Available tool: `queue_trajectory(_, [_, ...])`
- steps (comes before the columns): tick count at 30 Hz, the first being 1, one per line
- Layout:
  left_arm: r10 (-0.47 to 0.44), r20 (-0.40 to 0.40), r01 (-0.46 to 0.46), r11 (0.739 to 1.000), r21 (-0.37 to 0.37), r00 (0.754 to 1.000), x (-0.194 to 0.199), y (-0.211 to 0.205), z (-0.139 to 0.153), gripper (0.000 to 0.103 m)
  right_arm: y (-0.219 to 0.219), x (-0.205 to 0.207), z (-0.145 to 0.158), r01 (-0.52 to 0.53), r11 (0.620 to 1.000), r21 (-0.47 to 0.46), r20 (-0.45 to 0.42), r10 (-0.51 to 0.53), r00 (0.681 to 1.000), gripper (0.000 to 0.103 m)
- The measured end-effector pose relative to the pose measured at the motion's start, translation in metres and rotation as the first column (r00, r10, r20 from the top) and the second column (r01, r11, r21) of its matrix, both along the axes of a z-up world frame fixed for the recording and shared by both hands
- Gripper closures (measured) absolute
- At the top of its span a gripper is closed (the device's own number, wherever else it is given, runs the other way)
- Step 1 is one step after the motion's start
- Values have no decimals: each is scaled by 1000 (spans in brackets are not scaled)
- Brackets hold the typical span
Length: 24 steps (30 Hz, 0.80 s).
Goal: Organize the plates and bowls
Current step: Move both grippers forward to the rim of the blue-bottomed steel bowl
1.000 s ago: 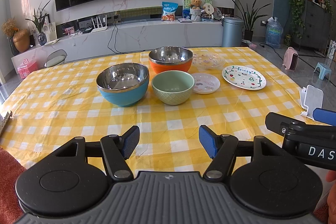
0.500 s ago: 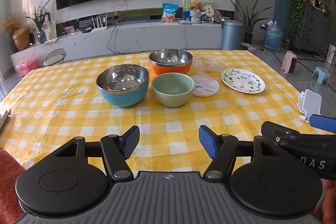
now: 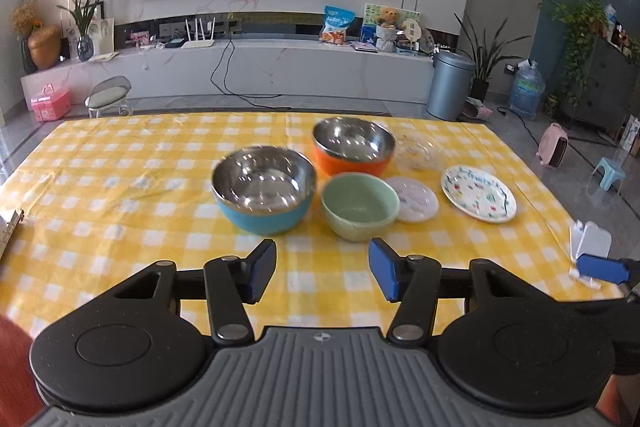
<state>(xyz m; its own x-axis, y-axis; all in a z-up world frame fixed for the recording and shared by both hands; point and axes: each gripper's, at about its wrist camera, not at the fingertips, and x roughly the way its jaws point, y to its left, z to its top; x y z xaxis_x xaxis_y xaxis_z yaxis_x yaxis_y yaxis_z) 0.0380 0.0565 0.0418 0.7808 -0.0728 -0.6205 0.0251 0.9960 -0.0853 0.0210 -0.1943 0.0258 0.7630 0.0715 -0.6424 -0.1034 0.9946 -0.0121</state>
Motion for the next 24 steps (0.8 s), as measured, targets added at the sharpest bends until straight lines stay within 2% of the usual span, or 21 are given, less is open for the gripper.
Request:
queue_trajectory(4, [54,-42,-56,998,-40,998,26,27,11,39,19,26,12,-42,999,4,-38,42,998,3])
queue_trajectory(9, [86,-81,-89,996,-28,993,59,53,15,38,43,58,22,-81,996,34,-33,82,996,3])
queue_trajectory(14, [152,-104,-153,988,-6,983,88,76,5,34,70,89,29,-127,991,51,1,127,992,3])
queue_trajectory(17, [186,-110,-189,982,-17,976,102,88,-3,34,84,107,27,-149,986,78,15,148,989,3])
queue_trajectory(22, [197,-142,-207,977,-56,970,126,100,-19,34,102,144,17,-184,974,129,-35,190,981,3])
queue_trajectory(24, [202,-159,-214,975,-59,966,134,102,-26,34,108,157,12,-164,977,134,-54,173,984,3])
